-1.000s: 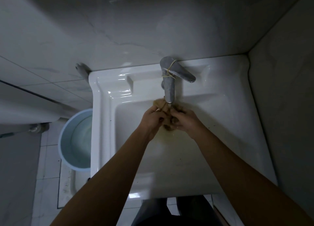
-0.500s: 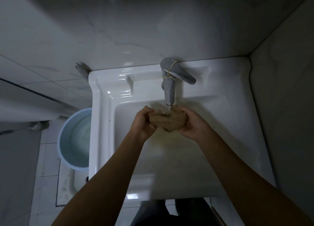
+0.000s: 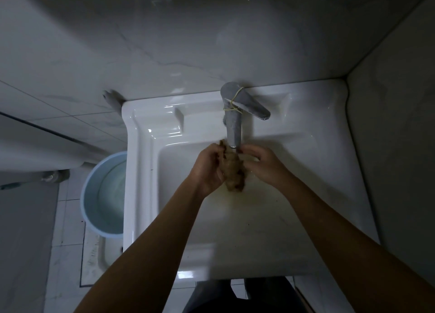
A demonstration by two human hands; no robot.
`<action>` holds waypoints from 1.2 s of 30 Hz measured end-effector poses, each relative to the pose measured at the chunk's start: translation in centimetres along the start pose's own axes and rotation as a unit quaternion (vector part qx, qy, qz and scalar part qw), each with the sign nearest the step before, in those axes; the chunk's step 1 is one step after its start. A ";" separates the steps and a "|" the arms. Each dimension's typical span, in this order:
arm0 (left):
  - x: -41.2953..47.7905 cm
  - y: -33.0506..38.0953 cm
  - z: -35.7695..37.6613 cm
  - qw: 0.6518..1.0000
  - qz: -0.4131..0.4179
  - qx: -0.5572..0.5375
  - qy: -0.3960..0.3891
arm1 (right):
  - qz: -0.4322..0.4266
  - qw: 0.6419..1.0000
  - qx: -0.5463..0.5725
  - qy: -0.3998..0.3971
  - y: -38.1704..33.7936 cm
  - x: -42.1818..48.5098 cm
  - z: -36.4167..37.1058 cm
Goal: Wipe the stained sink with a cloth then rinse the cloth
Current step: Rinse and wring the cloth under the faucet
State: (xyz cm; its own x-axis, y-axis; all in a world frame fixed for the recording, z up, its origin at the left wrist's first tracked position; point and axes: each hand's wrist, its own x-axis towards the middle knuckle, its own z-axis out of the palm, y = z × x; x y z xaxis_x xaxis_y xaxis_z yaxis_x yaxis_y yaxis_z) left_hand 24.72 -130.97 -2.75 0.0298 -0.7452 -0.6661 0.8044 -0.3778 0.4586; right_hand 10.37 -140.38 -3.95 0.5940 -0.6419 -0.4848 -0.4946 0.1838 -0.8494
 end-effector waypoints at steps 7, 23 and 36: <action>1.3 1.6 -0.2 0.957 0.085 0.263 0.088 | -0.020 0.994 -0.091 -0.056 -1.4 1.0 -0.3; 2.5 0.5 -1.9 0.881 0.048 0.343 0.321 | 0.229 0.860 0.451 -0.071 -2.5 1.2 0.0; 1.2 0.2 -3.1 0.995 -0.016 0.037 0.089 | 0.126 0.988 0.039 0.077 -0.1 3.0 -0.8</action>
State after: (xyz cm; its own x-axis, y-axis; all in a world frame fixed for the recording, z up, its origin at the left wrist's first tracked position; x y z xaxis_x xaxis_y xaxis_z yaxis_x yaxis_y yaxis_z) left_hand 26.77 -130.25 -5.26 0.1148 -0.6257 -0.7715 0.7606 -0.4442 0.4734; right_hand 11.68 -142.98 -5.17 0.3511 -0.6727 -0.6513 -0.5616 0.4054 -0.7213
